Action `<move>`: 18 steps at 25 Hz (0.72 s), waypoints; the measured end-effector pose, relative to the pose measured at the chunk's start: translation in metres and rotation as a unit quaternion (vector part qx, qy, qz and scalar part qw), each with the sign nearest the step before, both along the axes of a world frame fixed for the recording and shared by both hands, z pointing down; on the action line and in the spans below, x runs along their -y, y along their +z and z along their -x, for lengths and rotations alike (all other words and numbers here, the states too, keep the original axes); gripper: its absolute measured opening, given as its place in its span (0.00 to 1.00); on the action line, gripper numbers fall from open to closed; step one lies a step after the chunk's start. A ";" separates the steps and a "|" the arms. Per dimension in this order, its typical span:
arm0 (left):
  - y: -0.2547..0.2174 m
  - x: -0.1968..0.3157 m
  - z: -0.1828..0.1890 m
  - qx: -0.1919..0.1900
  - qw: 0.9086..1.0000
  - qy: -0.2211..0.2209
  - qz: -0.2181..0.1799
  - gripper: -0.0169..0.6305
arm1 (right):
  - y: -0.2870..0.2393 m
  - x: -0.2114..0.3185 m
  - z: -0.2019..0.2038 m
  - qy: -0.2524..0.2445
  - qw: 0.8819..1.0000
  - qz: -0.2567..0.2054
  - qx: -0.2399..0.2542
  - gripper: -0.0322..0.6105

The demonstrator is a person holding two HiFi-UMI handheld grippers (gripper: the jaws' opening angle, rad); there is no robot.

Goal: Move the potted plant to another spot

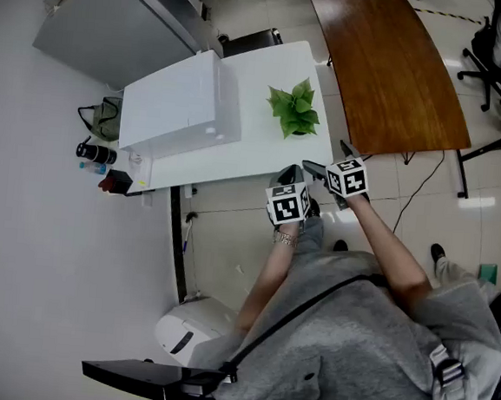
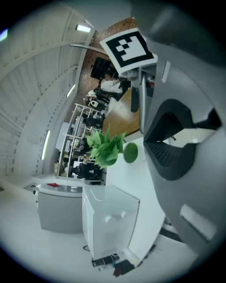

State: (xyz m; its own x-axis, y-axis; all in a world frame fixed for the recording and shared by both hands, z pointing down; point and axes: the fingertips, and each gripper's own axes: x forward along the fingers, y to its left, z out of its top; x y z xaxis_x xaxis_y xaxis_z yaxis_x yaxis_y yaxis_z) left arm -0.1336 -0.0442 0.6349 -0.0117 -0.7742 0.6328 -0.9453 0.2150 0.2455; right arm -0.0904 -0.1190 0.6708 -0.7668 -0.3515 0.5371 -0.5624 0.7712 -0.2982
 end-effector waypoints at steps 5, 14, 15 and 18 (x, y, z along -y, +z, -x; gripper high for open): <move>-0.010 0.028 0.104 -0.008 0.997 -0.076 -0.010 0.05 | 0.061 0.044 0.071 -0.022 0.997 -0.020 -0.078 0.96; 0.011 0.042 0.152 -0.020 0.995 -0.095 0.027 0.05 | 0.118 0.083 0.131 -0.043 0.984 -0.061 -0.160 0.96; 0.013 0.043 0.155 -0.021 0.995 -0.097 0.031 0.05 | 0.123 0.085 0.134 -0.045 0.984 -0.054 -0.162 0.96; 0.016 0.044 0.160 -0.016 0.994 -0.104 0.042 0.05 | 0.129 0.089 0.144 -0.056 0.985 -0.051 -0.155 0.95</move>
State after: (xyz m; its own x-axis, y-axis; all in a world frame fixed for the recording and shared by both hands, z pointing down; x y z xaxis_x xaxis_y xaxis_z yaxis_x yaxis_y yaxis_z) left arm -0.2936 -0.0883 0.6506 -0.1441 -0.7023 0.6972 -0.8702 0.4254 0.2486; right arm -0.2346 -0.2076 0.7999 -0.6087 -0.3374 0.7180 -0.5234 0.8510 -0.0438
